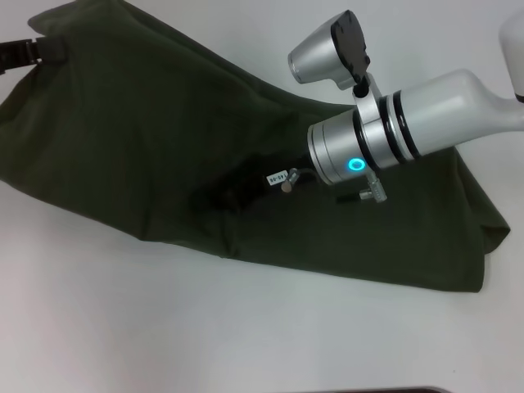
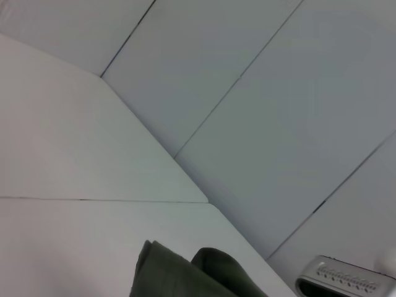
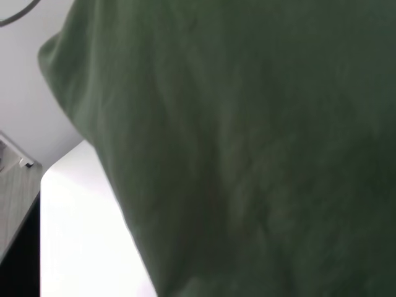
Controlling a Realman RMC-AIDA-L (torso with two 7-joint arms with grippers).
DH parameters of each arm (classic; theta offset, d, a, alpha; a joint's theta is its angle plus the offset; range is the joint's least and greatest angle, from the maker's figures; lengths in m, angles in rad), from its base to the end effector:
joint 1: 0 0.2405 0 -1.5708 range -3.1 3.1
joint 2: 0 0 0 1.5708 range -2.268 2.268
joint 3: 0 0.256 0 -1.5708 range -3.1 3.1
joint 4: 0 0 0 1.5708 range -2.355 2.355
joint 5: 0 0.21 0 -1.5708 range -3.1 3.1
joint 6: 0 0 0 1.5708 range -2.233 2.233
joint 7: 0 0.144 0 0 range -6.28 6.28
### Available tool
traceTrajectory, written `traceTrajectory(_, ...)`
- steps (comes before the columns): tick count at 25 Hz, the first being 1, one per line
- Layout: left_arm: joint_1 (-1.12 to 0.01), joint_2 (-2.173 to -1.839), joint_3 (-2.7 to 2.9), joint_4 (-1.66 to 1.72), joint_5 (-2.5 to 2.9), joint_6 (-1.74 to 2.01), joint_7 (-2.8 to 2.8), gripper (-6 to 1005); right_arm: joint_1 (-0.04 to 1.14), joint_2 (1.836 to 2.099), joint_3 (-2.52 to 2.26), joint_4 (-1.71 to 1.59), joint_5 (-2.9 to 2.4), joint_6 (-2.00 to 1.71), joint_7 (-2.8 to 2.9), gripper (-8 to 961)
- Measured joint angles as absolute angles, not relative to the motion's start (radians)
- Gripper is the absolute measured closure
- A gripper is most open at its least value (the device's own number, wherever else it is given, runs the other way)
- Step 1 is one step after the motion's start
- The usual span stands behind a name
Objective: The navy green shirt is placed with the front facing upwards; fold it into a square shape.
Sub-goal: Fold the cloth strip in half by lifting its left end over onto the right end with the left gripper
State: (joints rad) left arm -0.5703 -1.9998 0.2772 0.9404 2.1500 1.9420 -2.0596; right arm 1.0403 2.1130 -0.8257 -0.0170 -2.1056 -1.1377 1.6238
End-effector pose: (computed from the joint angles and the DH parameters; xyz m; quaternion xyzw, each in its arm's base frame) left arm -0.2594 0.3221 0.1163 -0.8460 -0.4269 -0.3062 0.0912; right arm 0.1696 0.3498 -0.1385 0.9389 -0.3270 -0.1048 0.0251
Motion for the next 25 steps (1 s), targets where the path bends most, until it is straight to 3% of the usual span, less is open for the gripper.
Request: traceTrajectory(25, -0.559, -1.994, 0.268, 0.935, 2.151, 1.929, -2.062, 963, 1.108, 2.117, -0.893, -0.028, -2.108, -1.052, 1.781, 890)
